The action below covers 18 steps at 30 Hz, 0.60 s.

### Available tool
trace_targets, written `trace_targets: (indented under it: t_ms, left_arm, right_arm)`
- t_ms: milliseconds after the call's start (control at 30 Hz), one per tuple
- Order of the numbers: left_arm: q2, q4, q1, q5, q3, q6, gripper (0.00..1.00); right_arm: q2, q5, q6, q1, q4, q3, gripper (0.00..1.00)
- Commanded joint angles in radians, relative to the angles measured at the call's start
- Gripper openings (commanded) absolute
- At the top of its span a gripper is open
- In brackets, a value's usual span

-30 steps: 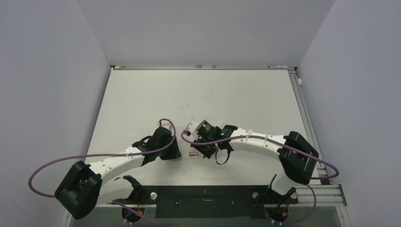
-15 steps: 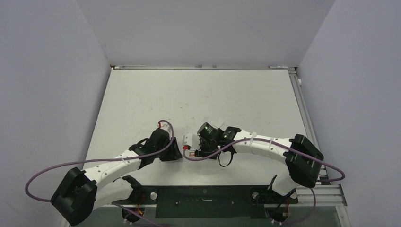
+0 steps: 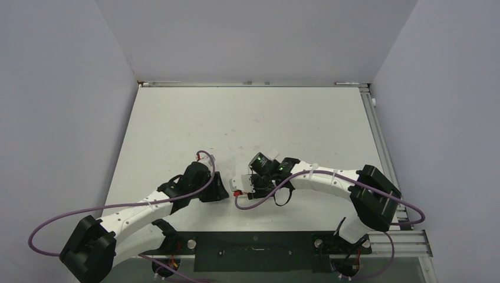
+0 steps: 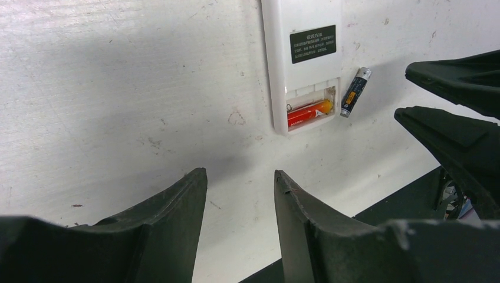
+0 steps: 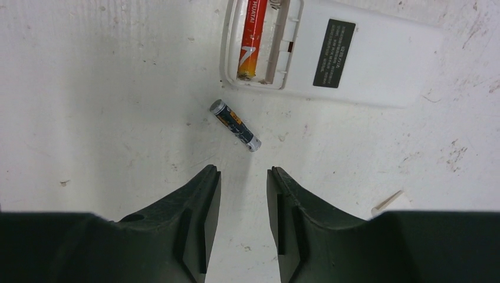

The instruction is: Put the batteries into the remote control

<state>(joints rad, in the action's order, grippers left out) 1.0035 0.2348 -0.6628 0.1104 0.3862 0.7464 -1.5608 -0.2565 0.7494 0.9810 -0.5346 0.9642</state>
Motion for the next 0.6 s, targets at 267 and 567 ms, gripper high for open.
trace_targets:
  t_ms: [267, 567]
  left_arm:
    - [-0.001, -0.057, 0.006, 0.022, -0.009, -0.003, 0.43]
    - [0.005, -0.058, 0.006, 0.019, -0.007, -0.004, 0.43]
  right_arm:
    - [-0.063, -0.066, 0.106, -0.011, 0.023, 0.040, 0.34]
    - [-0.097, -0.067, 0.122, -0.029, 0.046, 0.060, 0.33]
